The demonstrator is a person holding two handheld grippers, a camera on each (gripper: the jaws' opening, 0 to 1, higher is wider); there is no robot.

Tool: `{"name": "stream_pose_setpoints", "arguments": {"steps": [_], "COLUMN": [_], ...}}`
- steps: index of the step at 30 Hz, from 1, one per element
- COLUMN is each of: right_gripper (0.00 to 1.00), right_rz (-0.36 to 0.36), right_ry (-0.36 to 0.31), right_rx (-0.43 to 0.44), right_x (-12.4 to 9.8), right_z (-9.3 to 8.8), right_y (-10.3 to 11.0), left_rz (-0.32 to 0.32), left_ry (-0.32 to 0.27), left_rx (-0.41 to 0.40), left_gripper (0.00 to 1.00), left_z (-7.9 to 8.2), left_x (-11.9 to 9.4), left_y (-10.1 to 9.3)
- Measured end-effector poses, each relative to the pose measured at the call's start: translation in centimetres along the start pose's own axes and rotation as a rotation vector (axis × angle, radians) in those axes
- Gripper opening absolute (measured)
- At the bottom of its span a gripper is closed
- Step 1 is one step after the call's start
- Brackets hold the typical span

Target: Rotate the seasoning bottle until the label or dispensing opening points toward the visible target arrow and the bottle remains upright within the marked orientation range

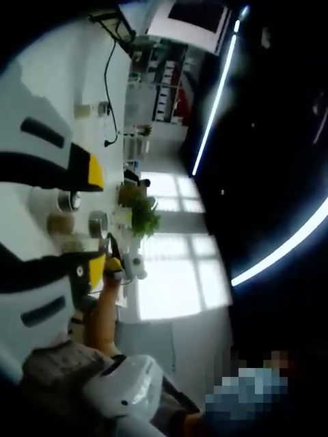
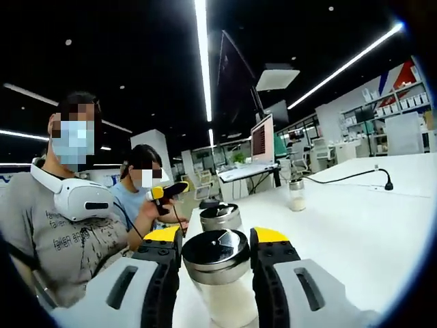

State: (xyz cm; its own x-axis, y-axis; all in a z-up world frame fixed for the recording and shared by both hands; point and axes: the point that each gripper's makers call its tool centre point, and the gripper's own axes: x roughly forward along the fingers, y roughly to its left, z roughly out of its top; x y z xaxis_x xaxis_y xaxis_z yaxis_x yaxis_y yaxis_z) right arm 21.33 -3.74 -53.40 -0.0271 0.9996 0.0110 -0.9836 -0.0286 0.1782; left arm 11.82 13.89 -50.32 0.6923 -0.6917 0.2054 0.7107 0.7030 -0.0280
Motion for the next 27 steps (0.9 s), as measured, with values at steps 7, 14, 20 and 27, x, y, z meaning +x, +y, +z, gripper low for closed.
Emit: {"name": "stream_pose_setpoints", "arguments": {"steps": [7, 14, 20, 27], "right_gripper": [0.61, 0.53, 0.48, 0.46], "right_rz": [-0.217, -0.436, -0.604, -0.713], "right_ry": [-0.189, -0.207, -0.325, -0.276], "right_rx": [-0.069, -0.106, 0.058, -0.026], "right_x": [-2.1, -2.8, -4.6, -4.8], "right_z": [4.1, 3.9, 3.3, 2.4], "right_y": [0.4, 0.9, -0.2, 0.4], "left_rz": [0.019, 0.030, 0.035, 0.046], "left_ry": [0.008, 0.026, 0.016, 0.015], "left_rx": [0.011, 0.024, 0.029, 0.025], "left_gripper": [0.36, 0.36, 0.36, 0.36], "left_z": [-0.2, -0.6, -0.2, -0.3], "left_x": [-0.1, -0.1, -0.3, -0.4], "left_y": [0.4, 0.5, 0.5, 0.7]}}
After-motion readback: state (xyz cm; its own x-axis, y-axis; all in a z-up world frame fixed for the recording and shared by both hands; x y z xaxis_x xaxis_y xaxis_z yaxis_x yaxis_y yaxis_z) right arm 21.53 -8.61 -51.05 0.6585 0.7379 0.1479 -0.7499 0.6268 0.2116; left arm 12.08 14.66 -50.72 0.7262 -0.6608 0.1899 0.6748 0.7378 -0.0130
